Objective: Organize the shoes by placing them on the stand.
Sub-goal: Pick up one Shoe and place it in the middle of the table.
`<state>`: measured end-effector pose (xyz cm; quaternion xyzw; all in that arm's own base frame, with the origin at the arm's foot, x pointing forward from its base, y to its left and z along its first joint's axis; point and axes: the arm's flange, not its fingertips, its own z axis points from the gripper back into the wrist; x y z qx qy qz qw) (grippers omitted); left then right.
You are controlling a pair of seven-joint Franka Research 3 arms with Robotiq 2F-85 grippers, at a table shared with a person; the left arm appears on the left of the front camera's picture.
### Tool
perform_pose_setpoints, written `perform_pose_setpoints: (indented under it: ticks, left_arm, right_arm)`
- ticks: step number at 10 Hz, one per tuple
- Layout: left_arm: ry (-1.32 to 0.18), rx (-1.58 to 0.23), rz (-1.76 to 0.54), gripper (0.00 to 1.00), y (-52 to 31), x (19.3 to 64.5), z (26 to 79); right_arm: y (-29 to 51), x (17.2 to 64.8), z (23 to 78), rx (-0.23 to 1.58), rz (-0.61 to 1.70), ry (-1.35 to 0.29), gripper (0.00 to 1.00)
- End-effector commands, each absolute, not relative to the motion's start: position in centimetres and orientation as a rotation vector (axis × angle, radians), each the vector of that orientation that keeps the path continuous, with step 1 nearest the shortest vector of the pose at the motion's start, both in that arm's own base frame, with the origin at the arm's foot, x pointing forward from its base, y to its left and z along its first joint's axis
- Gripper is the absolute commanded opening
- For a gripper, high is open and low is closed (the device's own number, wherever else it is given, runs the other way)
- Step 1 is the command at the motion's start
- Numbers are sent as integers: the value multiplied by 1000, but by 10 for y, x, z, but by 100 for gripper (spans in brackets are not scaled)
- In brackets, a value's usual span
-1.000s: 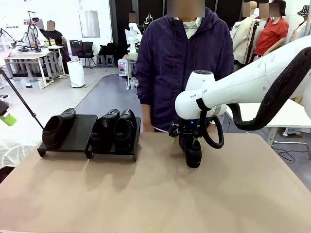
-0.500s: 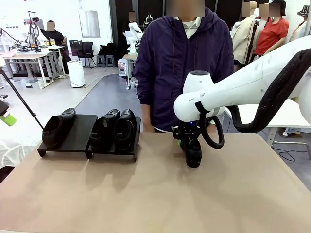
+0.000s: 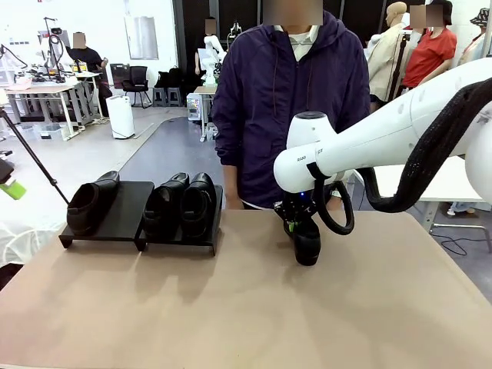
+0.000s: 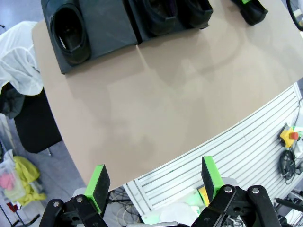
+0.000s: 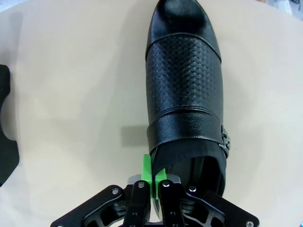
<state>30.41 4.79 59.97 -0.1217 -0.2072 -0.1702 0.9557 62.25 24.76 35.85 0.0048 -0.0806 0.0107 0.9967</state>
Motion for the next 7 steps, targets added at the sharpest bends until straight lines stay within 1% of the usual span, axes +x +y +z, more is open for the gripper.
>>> perform_pose_setpoints:
  ticks: [1,3,4,6,7]
  left_arm:
    - [-411,-241,-338,100,50,303,601]
    - [-411,-241,-338,100,50,303,601]
    - [-411,-241,-338,100,50,303,601]
    - [-411,-241,-338,100,50,303,601]
    - [-411,-241,-338,100,50,303,601]
  right_arm:
    - [250,629,367,-35,-18,-182,0]
    - [241,624,383,-31,-51,-218,0]
    - [220,589,452,-84,-145,-299,0]
    - [218,580,466,-82,-152,-320,0]
    - [214,553,495,-111,-183,-325,0]
